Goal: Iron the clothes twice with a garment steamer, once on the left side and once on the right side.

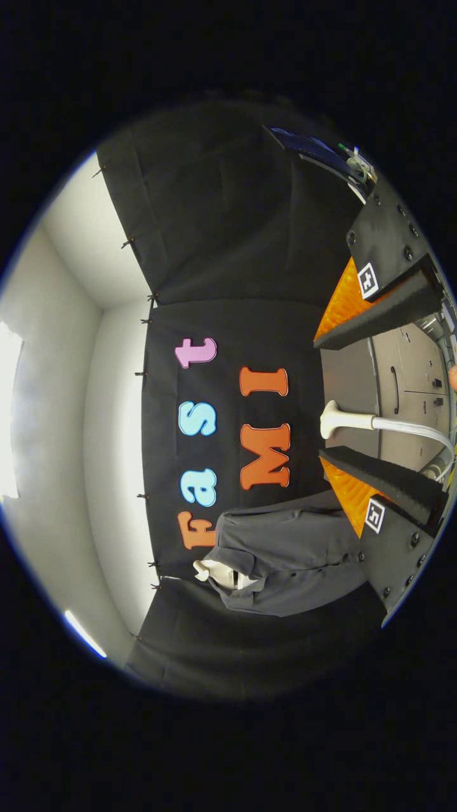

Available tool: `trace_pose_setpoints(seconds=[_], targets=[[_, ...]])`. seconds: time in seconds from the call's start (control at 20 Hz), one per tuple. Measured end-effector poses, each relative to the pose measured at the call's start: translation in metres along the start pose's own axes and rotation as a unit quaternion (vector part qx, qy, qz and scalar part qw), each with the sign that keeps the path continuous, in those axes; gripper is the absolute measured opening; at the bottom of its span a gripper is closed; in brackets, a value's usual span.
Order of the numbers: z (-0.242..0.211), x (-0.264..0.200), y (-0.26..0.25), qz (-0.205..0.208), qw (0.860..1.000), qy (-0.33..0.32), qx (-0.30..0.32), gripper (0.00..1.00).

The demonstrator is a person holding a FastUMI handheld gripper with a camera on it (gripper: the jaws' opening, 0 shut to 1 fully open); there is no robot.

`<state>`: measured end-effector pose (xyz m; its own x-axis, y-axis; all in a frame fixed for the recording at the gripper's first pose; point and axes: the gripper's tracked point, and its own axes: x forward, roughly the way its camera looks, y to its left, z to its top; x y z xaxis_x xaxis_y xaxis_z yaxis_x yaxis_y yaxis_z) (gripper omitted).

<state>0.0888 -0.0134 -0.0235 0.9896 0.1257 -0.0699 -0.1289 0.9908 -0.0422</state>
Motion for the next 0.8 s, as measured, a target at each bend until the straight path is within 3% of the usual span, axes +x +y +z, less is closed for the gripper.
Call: trace_pose_setpoints(seconds=[0.4,0.8], targets=[[-0.017,0.045,0.001,0.010,1.000,0.026,-0.004,0.98],[-0.036,0.124,0.011,0.006,0.998,0.069,0.002,0.98]])
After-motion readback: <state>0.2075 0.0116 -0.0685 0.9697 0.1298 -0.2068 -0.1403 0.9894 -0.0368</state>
